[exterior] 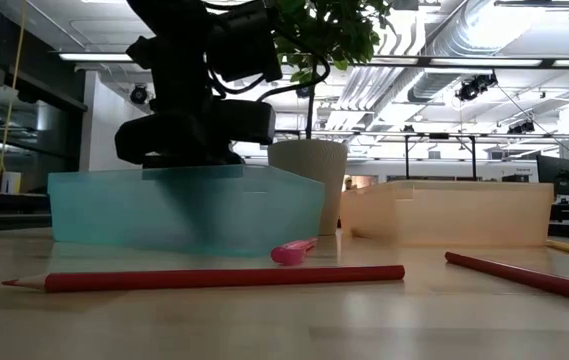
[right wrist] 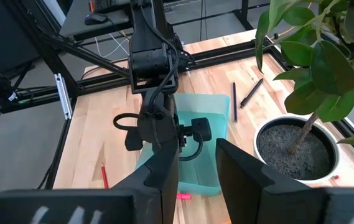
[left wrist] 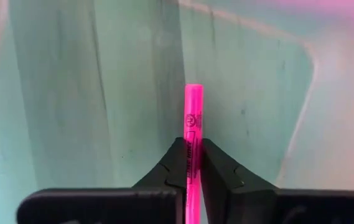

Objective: Sort pens & pencils
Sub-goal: Put the bottom pink pen into the orange bin

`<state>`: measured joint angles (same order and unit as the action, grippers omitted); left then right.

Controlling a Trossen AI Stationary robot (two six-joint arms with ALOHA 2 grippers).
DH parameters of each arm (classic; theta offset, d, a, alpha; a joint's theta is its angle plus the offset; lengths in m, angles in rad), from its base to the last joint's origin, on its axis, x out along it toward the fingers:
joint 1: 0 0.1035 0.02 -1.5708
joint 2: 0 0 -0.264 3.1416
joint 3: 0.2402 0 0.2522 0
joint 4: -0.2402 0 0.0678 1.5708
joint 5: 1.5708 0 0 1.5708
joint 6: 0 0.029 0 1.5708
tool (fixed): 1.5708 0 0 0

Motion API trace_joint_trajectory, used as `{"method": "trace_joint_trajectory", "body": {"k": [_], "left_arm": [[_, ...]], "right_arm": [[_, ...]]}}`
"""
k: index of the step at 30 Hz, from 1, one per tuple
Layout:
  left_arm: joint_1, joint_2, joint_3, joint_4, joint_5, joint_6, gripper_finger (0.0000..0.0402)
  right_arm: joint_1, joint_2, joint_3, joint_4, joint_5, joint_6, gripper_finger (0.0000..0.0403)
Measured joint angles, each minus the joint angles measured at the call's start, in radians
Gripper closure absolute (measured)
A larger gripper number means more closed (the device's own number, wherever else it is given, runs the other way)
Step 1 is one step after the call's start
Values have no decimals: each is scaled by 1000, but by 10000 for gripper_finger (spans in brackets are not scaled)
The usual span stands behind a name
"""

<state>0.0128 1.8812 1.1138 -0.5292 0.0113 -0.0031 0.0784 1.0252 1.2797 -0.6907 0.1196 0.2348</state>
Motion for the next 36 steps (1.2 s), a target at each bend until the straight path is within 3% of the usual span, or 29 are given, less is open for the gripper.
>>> {"method": "trace_joint_trajectory", "body": {"k": [5, 12, 19, 26, 36], "left_arm": [[0, -10, 44, -16, -10, 24, 373], [0, -47, 118, -95, -53, 71, 389], [0, -101, 201, -169, -110, 95, 376], [7, -119, 316, -164, -184, 150, 388], [76, -116, 349, -80, -163, 164, 384]], "right_arm": [[0, 0, 0, 0, 0, 0, 304], [0, 0, 0, 4, -1, -8, 304], [0, 0, 0, 11, -1, -11, 304], [0, 0, 0, 19, -5, -16, 304], [0, 0, 0, 27, -5, -18, 304]]}}
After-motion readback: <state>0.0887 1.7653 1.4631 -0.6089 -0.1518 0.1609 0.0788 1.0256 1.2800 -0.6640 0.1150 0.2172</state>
